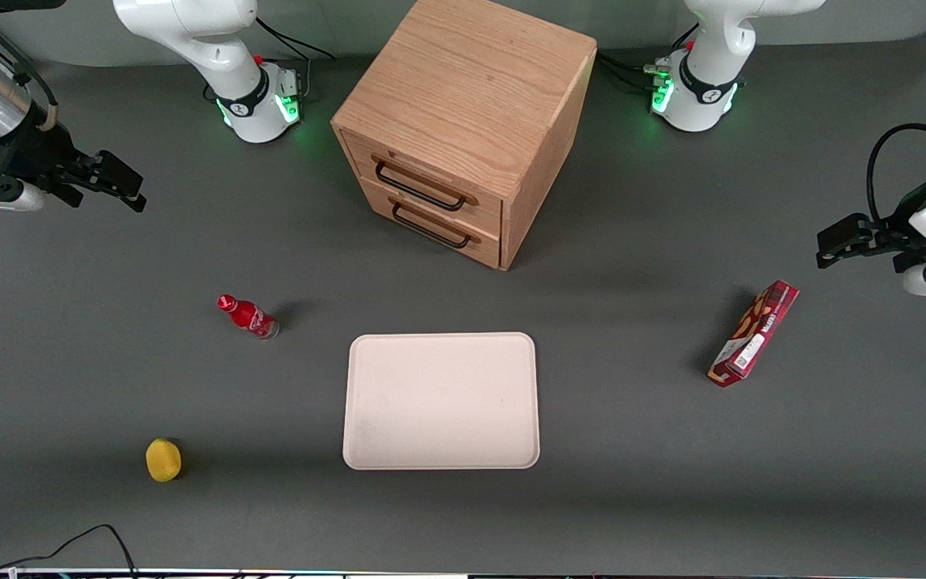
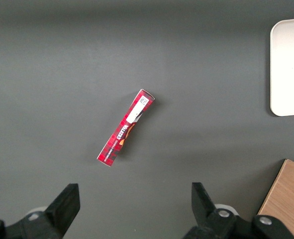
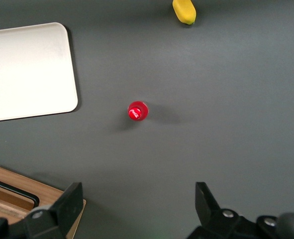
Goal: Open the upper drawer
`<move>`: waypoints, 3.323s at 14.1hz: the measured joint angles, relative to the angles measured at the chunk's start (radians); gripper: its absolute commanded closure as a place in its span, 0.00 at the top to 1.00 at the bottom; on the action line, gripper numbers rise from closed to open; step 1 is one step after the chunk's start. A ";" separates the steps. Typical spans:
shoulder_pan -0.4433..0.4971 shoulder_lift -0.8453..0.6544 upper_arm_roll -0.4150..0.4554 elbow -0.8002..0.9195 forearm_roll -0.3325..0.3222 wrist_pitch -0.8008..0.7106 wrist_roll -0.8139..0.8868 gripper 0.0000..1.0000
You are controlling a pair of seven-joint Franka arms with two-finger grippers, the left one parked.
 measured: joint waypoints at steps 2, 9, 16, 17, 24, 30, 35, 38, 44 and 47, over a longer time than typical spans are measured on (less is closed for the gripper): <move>0.000 0.000 -0.001 0.001 0.000 0.000 -0.006 1.00; 0.003 0.012 0.013 0.048 0.010 -0.049 -0.065 1.00; 0.020 0.075 0.330 0.115 0.191 -0.092 -0.093 1.00; 0.021 0.109 0.363 0.138 0.199 -0.092 -0.142 1.00; 0.018 0.320 0.403 0.190 0.333 -0.053 -0.583 1.00; 0.020 0.459 0.461 0.112 0.338 0.087 -0.692 1.00; 0.022 0.459 0.504 0.016 0.339 0.207 -0.692 1.00; 0.021 0.459 0.527 -0.036 0.360 0.282 -0.692 1.00; 0.020 0.459 0.535 -0.062 0.367 0.309 -0.692 1.00; 0.017 0.463 0.533 -0.071 0.367 0.336 -0.692 1.00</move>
